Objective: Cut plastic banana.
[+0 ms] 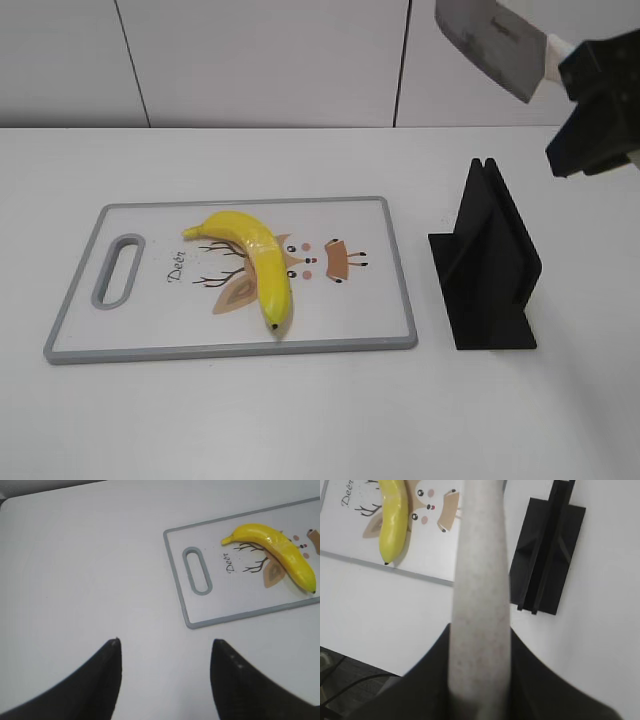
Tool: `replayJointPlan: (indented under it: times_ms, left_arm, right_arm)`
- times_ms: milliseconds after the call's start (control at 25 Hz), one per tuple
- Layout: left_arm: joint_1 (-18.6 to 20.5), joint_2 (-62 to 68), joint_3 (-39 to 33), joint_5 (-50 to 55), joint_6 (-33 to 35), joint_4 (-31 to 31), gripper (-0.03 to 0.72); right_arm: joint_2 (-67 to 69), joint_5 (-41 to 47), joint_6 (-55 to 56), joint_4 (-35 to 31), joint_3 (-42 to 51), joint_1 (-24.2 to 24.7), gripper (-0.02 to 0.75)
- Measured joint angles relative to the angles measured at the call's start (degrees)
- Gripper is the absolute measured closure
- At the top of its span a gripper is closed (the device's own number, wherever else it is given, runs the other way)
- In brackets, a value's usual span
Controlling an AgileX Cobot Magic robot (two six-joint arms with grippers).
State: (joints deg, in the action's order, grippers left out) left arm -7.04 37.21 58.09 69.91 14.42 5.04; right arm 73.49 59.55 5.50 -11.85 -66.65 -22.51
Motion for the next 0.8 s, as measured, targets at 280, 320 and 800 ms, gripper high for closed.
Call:
replayJointPlan:
  times_ms: [280,320,800]
  left_arm:
    - [0.0,-14.9,-10.2,0.1,-4.1,-2.2,0.161]
    - [0.0,-16.9,-11.4,0.1,-4.7,-2.2,0.161]
    - [0.0,-33.6,-25.9,0.1,-13.3,-4.1,0.173]
  right_arm:
    - [-6.1,-3.0,4.7,1.8,9.3,0.0,0.559]
    - [-6.7,-3.3,5.1,2.0,10.4,0.0,0.559]
    - [-7.4,-5.0,7.3,2.6,16.9,0.0,0.559]
